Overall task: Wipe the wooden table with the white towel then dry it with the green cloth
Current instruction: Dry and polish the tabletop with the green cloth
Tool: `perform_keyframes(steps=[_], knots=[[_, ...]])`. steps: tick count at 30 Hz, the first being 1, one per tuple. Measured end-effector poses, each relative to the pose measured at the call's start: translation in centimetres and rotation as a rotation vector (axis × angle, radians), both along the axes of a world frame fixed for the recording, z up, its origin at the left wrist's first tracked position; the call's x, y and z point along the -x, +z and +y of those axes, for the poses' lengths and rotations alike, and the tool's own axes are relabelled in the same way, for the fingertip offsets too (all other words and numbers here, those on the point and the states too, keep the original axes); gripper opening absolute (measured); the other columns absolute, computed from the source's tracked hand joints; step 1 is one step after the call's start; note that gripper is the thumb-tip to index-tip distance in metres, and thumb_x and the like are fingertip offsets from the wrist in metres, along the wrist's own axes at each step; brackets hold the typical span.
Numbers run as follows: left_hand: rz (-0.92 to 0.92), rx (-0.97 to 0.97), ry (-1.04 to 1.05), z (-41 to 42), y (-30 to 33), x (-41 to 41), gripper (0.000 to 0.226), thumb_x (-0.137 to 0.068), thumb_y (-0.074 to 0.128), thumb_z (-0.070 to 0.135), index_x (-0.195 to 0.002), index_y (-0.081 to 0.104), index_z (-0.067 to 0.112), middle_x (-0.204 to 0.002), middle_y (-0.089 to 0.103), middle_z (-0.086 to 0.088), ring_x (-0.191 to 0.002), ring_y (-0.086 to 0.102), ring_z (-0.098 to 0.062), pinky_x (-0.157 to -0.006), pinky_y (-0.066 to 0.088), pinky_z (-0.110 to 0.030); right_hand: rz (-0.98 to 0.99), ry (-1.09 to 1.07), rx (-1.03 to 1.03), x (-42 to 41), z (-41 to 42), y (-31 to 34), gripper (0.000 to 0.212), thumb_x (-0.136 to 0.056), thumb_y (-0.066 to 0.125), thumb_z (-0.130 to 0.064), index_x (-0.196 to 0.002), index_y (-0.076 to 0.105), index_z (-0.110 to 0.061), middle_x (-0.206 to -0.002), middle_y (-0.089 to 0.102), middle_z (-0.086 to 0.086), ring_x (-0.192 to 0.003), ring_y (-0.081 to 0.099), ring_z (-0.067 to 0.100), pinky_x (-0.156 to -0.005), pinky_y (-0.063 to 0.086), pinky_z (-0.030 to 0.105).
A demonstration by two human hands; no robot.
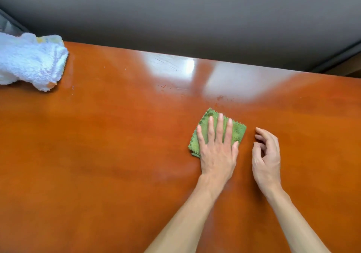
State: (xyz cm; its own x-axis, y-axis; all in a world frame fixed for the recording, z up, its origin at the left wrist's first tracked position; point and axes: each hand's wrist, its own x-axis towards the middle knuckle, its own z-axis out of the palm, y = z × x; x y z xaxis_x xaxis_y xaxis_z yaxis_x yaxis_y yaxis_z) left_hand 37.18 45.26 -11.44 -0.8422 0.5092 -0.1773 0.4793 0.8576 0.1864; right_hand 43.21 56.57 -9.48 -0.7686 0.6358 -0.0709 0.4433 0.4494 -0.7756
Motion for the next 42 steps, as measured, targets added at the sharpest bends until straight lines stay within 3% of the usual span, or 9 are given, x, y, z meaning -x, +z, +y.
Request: perform_keyframes(steps=[4, 9, 15, 18, 22, 28, 32, 38, 42], knots=[[-0.026, 0.017, -0.004, 0.0, 0.5, -4.6, 0.071, -0.098, 0.033, 0.051, -0.16, 0.018, 0.021, -0.168, 0.012, -0.008, -0.154, 0.013, -0.033, -0.117, 0.022, -0.063, 0.012, 0.093, -0.006, -2.3, 3.6, -0.1, 0.041, -0.097, 0.046, 0.007, -0.134, 0.055, -0.01, -0.132, 0.052, 0.005, -0.117, 0.054, 0.01, -0.096, 0.043, 0.012], [-0.013, 0.054, 0.268, -5.1, 0.3, -2.2, 0.066, -0.096, 0.035, 0.047, -0.156, 0.034, 0.017, -0.164, 0.026, -0.014, -0.149, 0.026, -0.039, -0.116, 0.02, -0.065, -0.016, 0.195, -0.049, -4.7, 8.4, -0.1, 0.041, -0.098, 0.047, 0.006, -0.132, 0.057, -0.013, -0.131, 0.053, -0.002, -0.123, 0.053, 0.011, -0.105, 0.044, 0.026], [0.003, 0.02, 0.658, -7.3, 0.0, 8.3, 0.068, -0.099, 0.02, 0.049, -0.16, 0.018, 0.018, -0.167, 0.013, -0.012, -0.152, 0.01, -0.039, -0.117, 0.008, -0.067, -0.018, 0.36, -0.175, -5.2, 12.9, -1.3, 0.039, -0.093, 0.045, 0.001, -0.128, 0.061, -0.006, -0.131, 0.057, 0.005, -0.124, 0.052, 0.015, -0.109, 0.038, 0.02], [0.024, -0.005, 0.723, -4.5, 0.3, 11.3, 0.069, -0.099, 0.015, 0.049, -0.161, 0.013, 0.018, -0.168, 0.009, -0.011, -0.153, 0.005, -0.037, -0.118, 0.005, -0.067, -0.01, 0.369, -0.216, -5.1, 13.0, -1.8, 0.04, -0.091, 0.042, -0.003, -0.124, 0.065, -0.004, -0.13, 0.06, 0.008, -0.121, 0.052, 0.017, -0.109, 0.035, 0.015], [0.019, 0.003, 0.597, 1.8, 0.3, 11.3, 0.068, -0.1, 0.013, 0.049, -0.161, 0.011, 0.019, -0.168, 0.007, -0.01, -0.154, 0.005, -0.037, -0.118, 0.004, -0.064, -0.011, 0.377, -0.306, -5.1, 12.9, -2.2, 0.041, -0.089, 0.046, 0.0, -0.122, 0.069, -0.004, -0.133, 0.062, 0.008, -0.122, 0.049, 0.021, -0.112, 0.03, 0.015], [0.044, 0.011, 0.256, 12.7, 0.2, 4.4, 0.067, -0.1, 0.025, 0.047, -0.16, 0.022, 0.016, -0.167, 0.015, -0.014, -0.153, 0.013, -0.038, -0.118, 0.013, -0.066, -0.097, 0.375, -0.437, -5.4, 14.0, -1.6, 0.044, -0.094, 0.046, -0.011, -0.136, 0.061, -0.011, -0.147, 0.054, 0.005, -0.133, 0.045, 0.026, -0.115, 0.035, 0.044], [0.041, 0.021, 0.129, 16.6, 0.3, -2.9, 0.068, -0.1, 0.031, 0.047, -0.159, 0.023, 0.015, -0.167, 0.013, -0.015, -0.153, 0.013, -0.039, -0.116, 0.016, -0.067, -0.14, 0.312, -0.448, -6.0, 16.1, -1.6, 0.045, -0.096, 0.045, -0.015, -0.139, 0.058, -0.012, -0.151, 0.049, 0.005, -0.137, 0.043, 0.028, -0.114, 0.035, 0.046], [-0.016, 0.023, -0.12, 15.9, 1.3, -11.9, 0.071, -0.096, 0.037, 0.052, -0.158, 0.028, 0.019, -0.167, 0.018, -0.011, -0.153, 0.018, -0.035, -0.117, 0.018, -0.062, -0.142, 0.239, -0.451, -7.3, 19.7, -1.8, 0.046, -0.095, 0.043, -0.013, -0.139, 0.058, -0.01, -0.151, 0.049, 0.006, -0.136, 0.042, 0.029, -0.112, 0.036, 0.044], [-0.021, 0.038, -0.141, 9.6, 1.0, -10.5, 0.067, -0.099, 0.032, 0.058, -0.156, 0.033, 0.023, -0.165, 0.024, -0.009, -0.149, 0.029, -0.033, -0.117, 0.023, -0.057, -0.145, 0.193, -0.415, -8.2, 21.6, -1.6, 0.044, -0.095, 0.047, -0.011, -0.139, 0.058, -0.01, -0.151, 0.049, 0.005, -0.137, 0.042, 0.028, -0.116, 0.031, 0.038]])
